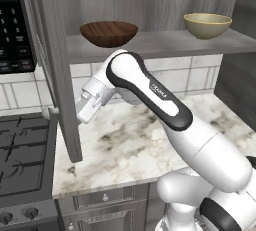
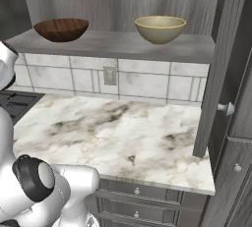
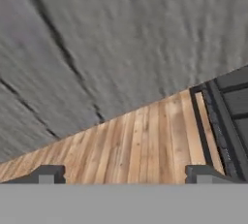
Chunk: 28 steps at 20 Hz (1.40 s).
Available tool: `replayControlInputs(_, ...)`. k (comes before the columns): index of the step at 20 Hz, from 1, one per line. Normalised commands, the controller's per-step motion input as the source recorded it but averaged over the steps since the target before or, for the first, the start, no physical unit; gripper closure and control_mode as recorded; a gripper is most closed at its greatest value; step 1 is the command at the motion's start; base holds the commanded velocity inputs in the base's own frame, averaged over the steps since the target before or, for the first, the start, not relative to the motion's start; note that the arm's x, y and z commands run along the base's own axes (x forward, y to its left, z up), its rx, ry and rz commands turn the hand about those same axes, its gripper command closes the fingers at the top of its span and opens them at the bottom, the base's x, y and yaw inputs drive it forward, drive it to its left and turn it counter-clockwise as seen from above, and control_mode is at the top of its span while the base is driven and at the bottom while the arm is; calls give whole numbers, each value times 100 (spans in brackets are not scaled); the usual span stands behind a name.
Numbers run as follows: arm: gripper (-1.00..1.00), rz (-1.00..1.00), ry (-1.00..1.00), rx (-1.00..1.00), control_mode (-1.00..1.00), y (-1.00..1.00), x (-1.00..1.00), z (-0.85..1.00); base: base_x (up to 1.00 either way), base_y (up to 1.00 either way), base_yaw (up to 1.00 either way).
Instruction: Move the bowls from the cabinet to the plates on the dining table.
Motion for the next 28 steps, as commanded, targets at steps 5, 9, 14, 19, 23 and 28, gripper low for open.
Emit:
replayControlInputs(5,-100,0,-32,-8,-100,-37,-1,2,0,0,0)
replayControlInputs(9,-100,0,-33,-13,-100,-38,0,8,0,0,0)
replayControlInputs(14,-100,-4,-32,-15,-100,-32,0,7,0,0,0)
replayControlInputs(19,-100,-17,-30,-12,-100,-26,0,1,0,0,0)
replayControlInputs(23,-100,-33,-26,-7,-100,-23,0,1,0,0,0)
replayControlInputs(28,-100,-46,-22,-5,-100,-17,3,0,0,0,0)
